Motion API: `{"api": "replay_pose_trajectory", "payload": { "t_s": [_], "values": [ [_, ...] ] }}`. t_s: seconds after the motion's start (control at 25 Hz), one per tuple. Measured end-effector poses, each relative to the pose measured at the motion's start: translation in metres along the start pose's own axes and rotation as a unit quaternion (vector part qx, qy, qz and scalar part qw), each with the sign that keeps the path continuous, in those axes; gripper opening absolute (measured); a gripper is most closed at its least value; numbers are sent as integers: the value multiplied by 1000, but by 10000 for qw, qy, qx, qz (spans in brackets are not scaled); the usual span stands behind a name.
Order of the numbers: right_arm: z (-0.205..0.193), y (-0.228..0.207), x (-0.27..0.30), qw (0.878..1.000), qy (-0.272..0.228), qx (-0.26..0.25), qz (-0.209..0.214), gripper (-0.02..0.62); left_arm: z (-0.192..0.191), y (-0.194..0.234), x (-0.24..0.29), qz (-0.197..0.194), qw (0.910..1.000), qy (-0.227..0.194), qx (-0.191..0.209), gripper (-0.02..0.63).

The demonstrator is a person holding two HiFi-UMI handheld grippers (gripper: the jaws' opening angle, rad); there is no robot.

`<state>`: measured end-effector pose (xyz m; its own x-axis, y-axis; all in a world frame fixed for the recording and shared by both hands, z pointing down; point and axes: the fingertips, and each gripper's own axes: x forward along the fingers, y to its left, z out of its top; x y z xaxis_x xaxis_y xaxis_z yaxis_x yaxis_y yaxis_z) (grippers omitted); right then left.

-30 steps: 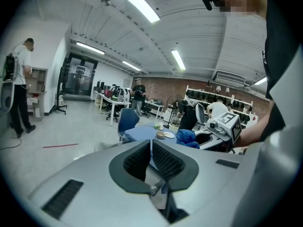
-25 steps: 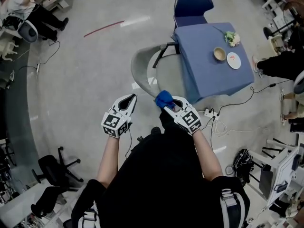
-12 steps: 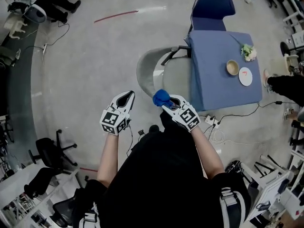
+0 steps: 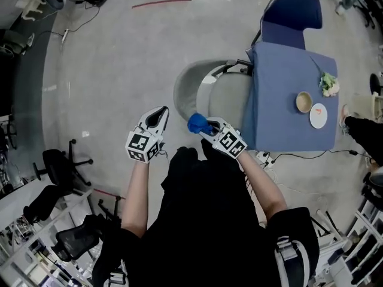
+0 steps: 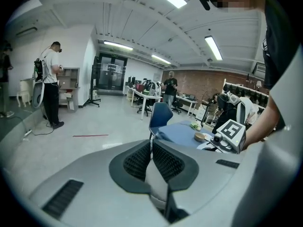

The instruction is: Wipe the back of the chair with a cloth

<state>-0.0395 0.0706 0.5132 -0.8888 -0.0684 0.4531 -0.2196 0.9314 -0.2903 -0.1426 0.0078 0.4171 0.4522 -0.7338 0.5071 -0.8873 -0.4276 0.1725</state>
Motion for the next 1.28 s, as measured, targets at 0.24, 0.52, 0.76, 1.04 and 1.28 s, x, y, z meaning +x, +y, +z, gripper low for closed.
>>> {"api": "replay_pose_trajectory", "payload": {
  "t_s": [0.24,0.52,0.76,1.04,1.28],
  "values": [
    [-15,-32,20,9997,200,77,120,169,-3,12,24,125,9998,115,-84,34],
    [-22,-44,35,9992,353,71,191,170,1,20,47,142,9996,242,2,34],
    [-30,-48,55,9979,563,-178,251,170,-13,35,71,91,9992,288,278,34],
    [-40,-52,86,9968,687,-314,254,170,-41,68,102,123,9993,339,-7,34],
    [-39,-58,114,9972,696,-206,167,170,-66,84,124,-100,9981,607,-30,34]
  ]
}}
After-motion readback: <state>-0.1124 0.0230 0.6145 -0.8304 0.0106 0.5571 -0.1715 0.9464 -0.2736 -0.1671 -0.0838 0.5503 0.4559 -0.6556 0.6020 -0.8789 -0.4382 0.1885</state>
